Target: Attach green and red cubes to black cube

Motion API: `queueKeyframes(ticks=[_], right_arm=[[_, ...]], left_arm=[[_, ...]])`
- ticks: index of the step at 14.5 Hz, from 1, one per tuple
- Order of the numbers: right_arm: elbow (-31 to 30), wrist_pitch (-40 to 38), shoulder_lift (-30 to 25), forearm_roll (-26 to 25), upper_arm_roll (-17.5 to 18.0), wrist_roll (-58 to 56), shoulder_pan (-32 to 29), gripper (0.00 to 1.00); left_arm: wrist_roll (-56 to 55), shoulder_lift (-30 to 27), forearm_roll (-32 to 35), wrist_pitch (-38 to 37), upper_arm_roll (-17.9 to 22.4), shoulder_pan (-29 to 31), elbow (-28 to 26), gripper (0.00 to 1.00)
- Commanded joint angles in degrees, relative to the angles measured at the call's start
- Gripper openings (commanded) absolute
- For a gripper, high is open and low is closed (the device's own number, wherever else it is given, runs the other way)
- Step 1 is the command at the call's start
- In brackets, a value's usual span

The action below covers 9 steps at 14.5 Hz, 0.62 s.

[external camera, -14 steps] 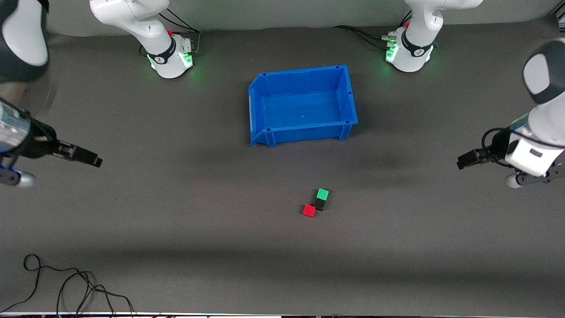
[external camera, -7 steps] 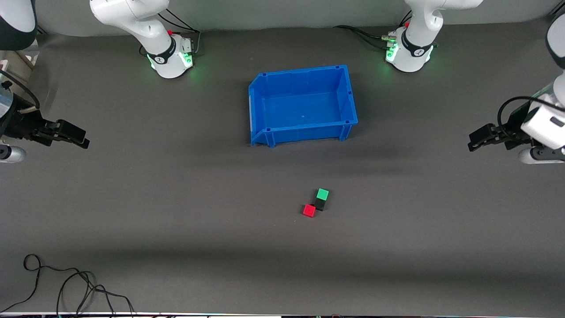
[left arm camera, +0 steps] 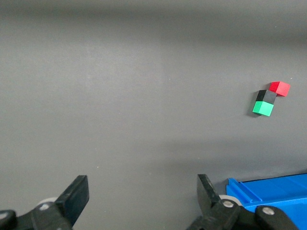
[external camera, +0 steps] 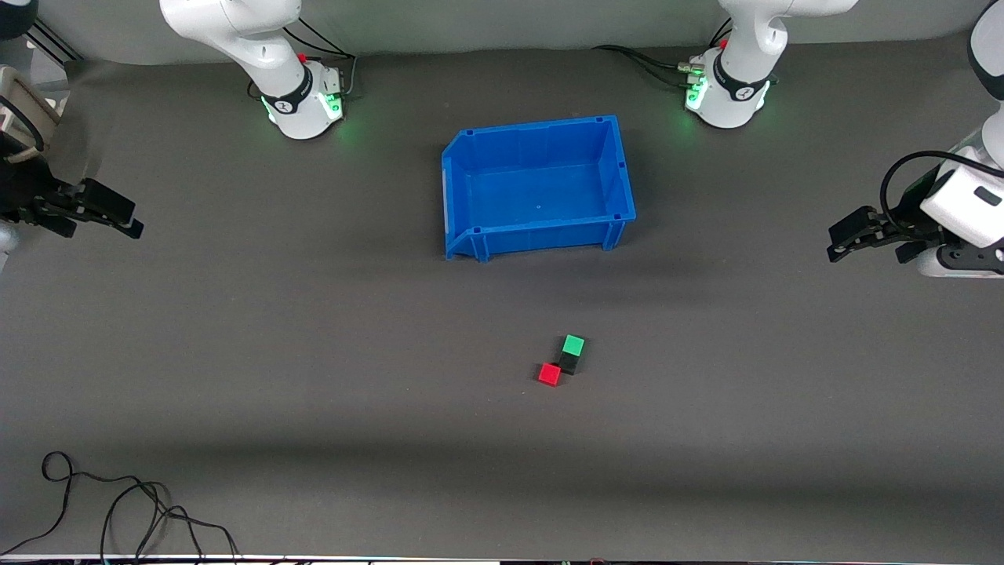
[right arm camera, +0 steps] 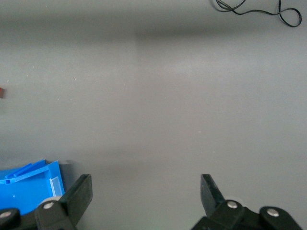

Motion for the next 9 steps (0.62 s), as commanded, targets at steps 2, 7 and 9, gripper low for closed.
queueKeyframes(ticks=[2,7,9], right_arm=[[-1.8,-0.4,-0.6,-0.9,0.9,-1.8,-0.2,1.0],[-2.0,-1.0,-0.2,-1.0,0.7,-1.6,1.5,1.0],[-2.0,-1.0,-0.2,-1.1,0.8,-2.1,1.0,1.0]], left_arm=[[1.0,-0.3,0.8,-1.8,-2.7,2.9,0.8,1.0],[1.0,-0.2,2.1,-2.8,-2.5,2.9,0.8,1.0],[1.0,-0.2,3.4,-3.6,-2.6,2.8,0.9,1.0]])
